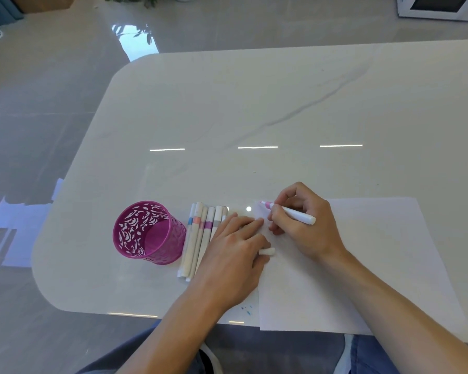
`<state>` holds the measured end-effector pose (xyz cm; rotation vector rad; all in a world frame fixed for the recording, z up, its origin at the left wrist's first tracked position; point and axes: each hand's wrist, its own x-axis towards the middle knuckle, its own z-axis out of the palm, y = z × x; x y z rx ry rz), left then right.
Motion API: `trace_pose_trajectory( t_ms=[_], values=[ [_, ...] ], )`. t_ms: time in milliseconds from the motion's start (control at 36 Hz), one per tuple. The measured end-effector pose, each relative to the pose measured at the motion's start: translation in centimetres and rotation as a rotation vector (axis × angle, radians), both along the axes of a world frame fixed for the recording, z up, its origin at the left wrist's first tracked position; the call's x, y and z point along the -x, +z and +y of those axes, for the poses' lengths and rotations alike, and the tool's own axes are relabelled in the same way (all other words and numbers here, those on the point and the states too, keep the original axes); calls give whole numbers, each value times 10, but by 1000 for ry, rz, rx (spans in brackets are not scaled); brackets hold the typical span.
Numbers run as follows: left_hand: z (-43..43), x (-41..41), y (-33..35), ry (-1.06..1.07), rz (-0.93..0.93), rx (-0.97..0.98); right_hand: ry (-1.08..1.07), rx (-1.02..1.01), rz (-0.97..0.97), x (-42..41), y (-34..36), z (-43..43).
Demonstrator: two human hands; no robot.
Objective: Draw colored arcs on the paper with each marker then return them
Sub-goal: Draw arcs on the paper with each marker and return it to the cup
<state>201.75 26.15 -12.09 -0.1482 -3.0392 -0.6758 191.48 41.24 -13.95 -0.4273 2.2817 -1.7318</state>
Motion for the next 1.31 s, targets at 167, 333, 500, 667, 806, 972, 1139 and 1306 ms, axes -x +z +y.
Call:
trace_pose_trajectory(
  t_ms=[167, 333, 500, 667, 806, 972, 1139, 1306],
  values=[
    [1, 0, -1, -3, 2, -6, -63, -14, -10, -2, -3, -5],
    [1, -1, -1, -1, 6, -4, -71, 0, -33, -4, -6, -8],
    [1, 0, -1, 5, 11, -11, -57, -24, -16, -4, -7, -8],
    [2, 1, -1, 8, 19, -8, -42, -63, -11, -1, -8, -9],
    [1, 1, -3, 14, 20, 10, -47, -47, -27, -2, -8, -8],
    [1, 2, -4, 28, 25, 32, -50, -46, -25, -2, -7, -8],
    [2, 1, -3, 36, 15, 28, -58, -52, -21, -1, -8, -8],
    [4, 0, -2, 22, 17, 79, -8, -85, -31, 0, -14, -7]
  ],
)
